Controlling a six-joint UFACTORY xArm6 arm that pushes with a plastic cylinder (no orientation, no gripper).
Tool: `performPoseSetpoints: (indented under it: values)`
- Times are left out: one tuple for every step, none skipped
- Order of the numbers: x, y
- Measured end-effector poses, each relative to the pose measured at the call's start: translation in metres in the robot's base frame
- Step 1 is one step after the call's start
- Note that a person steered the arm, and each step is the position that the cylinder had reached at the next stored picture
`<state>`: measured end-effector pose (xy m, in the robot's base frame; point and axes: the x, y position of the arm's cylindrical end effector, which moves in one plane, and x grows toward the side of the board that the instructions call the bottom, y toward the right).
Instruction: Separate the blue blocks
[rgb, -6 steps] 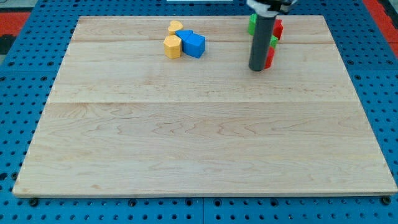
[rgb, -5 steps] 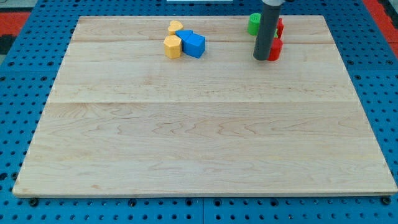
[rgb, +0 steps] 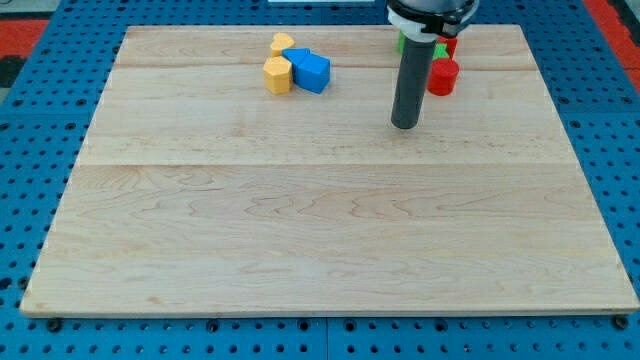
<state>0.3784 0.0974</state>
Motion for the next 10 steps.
performPoseSetpoints:
  values:
    - [-0.001, 0.0]
    - [-0.001, 0.0]
    - [-0.016, -0.019]
    - [-0.021, -0.046]
    - [-0.029, -0.089]
    - [-0.044, -0.078]
    - [-0.044, -0.073]
    - [-0.026, -0.083]
    - [-0.028, -0.082]
    - [-0.03, -0.078]
